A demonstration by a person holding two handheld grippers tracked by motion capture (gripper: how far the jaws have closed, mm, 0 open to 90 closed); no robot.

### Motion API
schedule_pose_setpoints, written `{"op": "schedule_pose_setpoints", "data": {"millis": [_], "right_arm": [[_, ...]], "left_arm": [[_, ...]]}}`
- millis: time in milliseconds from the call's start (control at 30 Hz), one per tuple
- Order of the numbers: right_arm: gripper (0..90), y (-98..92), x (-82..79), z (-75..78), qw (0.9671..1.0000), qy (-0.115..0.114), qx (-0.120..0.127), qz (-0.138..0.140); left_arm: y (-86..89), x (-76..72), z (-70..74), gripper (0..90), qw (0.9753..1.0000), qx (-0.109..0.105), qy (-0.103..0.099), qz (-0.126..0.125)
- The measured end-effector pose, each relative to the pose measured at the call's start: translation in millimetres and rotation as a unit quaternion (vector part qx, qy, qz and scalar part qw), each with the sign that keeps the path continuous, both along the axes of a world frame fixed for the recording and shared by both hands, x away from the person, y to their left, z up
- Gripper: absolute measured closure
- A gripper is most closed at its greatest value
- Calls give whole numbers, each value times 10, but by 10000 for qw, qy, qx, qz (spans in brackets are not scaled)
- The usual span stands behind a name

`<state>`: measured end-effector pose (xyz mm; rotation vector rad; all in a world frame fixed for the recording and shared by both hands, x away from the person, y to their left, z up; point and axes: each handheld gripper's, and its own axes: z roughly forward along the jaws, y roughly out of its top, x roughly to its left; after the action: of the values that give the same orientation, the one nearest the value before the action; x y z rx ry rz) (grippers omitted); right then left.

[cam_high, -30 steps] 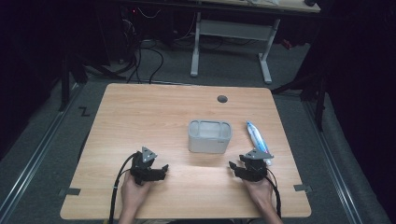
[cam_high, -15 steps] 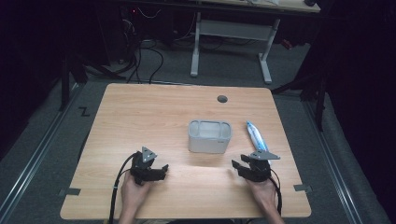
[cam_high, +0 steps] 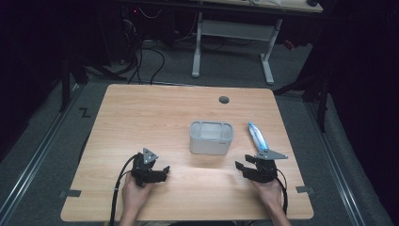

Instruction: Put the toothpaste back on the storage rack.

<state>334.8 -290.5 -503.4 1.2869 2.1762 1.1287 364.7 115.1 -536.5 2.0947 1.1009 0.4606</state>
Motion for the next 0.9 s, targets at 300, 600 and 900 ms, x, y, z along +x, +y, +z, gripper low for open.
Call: {"op": "schedule_pose_setpoints", "data": {"millis": [300, 600, 900], "right_arm": [[402, -110, -10, 96, 9998, -97, -18, -191], [401, -266, 45, 224, 9989, -199, -55, -410], [456, -395, 170, 388, 9948, -361, -299, -900]], "left_arm": [[0, 0, 0, 169, 10000, 2, -1, 0], [0, 0, 0, 169, 10000, 2, -1, 0], [0, 2, 0, 169, 10000, -1, 2, -2]]}}
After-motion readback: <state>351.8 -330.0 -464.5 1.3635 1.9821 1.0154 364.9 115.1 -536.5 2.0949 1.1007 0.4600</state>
